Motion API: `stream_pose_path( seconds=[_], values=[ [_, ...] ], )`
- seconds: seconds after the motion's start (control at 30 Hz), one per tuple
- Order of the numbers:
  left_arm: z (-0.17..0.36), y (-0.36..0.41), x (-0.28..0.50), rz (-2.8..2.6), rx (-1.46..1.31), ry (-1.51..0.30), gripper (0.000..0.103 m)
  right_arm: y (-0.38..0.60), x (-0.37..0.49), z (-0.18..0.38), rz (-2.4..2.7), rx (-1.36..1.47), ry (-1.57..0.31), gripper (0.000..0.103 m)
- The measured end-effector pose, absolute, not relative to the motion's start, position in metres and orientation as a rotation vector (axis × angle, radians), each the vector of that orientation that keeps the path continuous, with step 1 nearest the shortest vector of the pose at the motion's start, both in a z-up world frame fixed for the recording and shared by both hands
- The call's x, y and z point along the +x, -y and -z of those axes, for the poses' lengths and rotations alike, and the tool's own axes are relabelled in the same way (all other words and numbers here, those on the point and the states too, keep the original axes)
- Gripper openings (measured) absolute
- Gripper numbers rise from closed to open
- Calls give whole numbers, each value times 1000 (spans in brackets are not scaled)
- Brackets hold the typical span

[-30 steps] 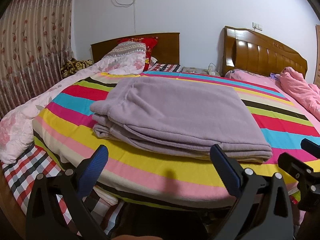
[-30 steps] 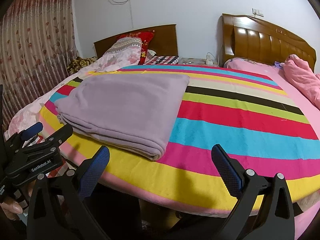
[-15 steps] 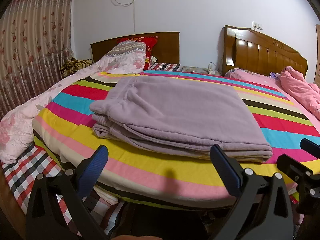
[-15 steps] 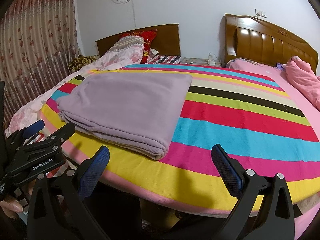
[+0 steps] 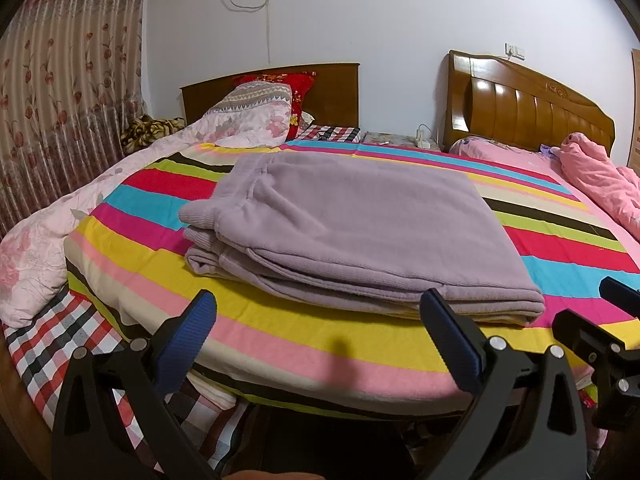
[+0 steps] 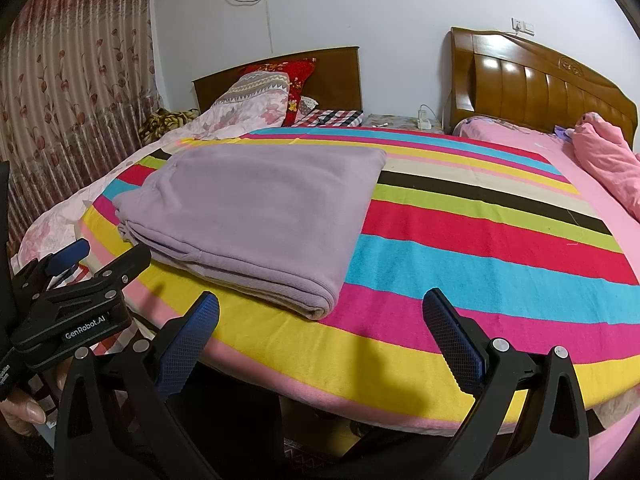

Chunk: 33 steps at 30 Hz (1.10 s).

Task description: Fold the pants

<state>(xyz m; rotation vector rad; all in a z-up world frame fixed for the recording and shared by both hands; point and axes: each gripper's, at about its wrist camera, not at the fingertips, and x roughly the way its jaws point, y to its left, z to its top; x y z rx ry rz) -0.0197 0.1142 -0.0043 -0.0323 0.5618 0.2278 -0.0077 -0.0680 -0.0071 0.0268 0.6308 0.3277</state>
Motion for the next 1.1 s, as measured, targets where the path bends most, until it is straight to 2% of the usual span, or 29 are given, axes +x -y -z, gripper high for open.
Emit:
stream_pose_path(
  seconds=[1.1],
  values=[
    [3, -115, -22, -238, -26, -550, 102, 69, -11, 10, -333, 32, -636, 98]
  ],
)
